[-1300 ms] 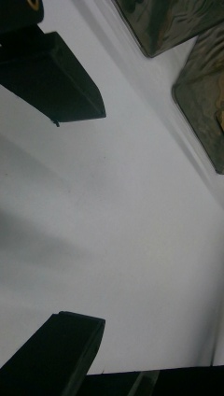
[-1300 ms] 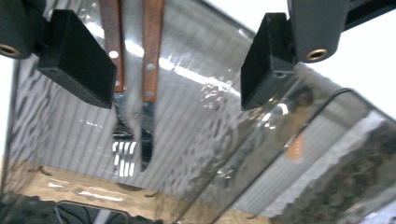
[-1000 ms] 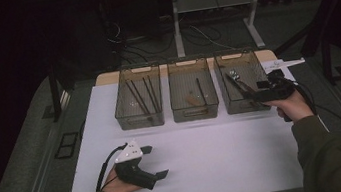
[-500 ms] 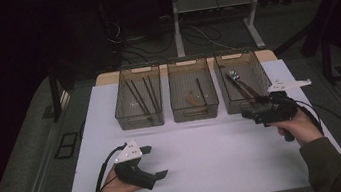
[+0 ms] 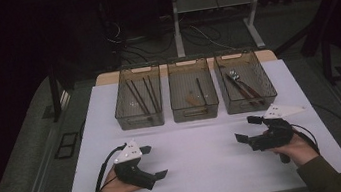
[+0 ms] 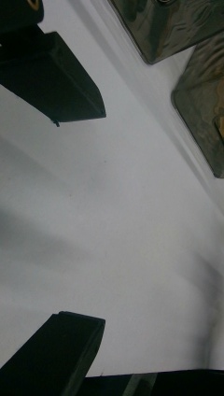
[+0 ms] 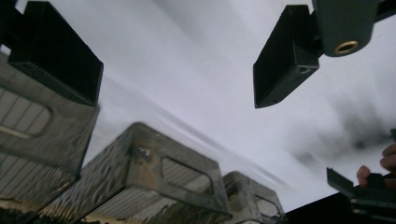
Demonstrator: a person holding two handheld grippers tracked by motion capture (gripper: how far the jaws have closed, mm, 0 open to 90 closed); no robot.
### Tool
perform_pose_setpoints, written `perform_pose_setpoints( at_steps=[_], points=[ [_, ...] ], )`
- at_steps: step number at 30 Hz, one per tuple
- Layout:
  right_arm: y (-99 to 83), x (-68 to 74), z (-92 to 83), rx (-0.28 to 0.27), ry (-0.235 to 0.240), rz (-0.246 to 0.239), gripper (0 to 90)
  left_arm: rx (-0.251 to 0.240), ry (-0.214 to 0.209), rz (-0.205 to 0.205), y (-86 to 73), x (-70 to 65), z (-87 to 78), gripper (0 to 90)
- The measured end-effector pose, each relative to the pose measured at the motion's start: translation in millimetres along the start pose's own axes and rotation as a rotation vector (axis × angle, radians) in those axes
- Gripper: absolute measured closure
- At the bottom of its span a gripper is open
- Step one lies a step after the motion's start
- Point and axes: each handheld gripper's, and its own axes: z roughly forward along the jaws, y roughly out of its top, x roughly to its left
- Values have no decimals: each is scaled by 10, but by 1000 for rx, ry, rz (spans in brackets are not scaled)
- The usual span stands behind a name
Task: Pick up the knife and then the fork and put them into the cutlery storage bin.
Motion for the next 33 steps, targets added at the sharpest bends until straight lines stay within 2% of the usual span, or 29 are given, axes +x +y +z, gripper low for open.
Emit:
perform_pose_setpoints(
  at_steps=[10,15,21,25,29,33],
  points=[
    [-255,88,-75,25,15,-8,157,8,-1,8,2,2,0,8],
    [-333,137,-103,37,12,-42,157,8,-3,6,3,0,-2,8],
    [-408,121,-128,57,23,-53,157,6,-4,4,2,-1,-8,8],
    [-460,101,-146,80,5,-69,157,9,-6,6,2,-2,-3,8],
    [-479,70,-148,90,-9,-54,157,9,-6,6,3,-6,-4,8],
    [-489,71,-142,102,-11,-59,157,8,-7,6,2,-6,1,8]
  ],
)
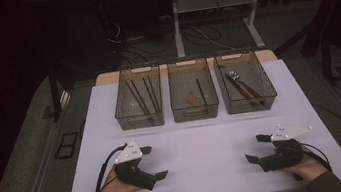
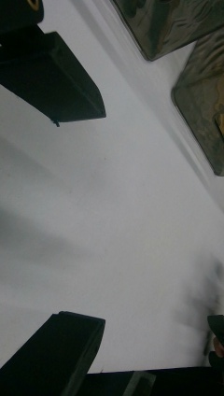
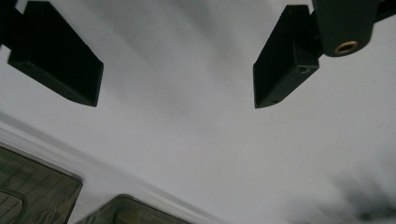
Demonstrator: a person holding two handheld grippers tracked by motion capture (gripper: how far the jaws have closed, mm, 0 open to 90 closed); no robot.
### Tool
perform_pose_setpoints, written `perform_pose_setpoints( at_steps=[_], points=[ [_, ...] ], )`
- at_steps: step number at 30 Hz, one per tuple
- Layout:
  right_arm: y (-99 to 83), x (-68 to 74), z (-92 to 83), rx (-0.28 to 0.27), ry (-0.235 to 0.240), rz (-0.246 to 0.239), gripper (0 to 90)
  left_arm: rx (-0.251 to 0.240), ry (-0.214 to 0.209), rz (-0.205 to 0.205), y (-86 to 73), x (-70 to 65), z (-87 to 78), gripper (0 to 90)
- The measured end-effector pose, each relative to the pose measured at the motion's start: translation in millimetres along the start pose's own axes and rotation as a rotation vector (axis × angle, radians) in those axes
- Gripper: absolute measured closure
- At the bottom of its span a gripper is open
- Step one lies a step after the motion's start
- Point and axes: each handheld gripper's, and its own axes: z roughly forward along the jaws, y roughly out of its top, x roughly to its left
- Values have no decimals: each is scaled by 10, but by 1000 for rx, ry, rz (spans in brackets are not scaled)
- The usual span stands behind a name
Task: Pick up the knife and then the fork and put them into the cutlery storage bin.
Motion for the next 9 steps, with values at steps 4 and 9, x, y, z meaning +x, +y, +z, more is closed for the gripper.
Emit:
perform_pose_setpoints(
  at_steps=[4,9],
  points=[
    [5,-5,-8,-5,0,6,157,0,-2,1,1,-2,1,9],
    [9,-3,-13,-8,1,4,157,7,-2,3,1,-5,2,10]
  ],
)
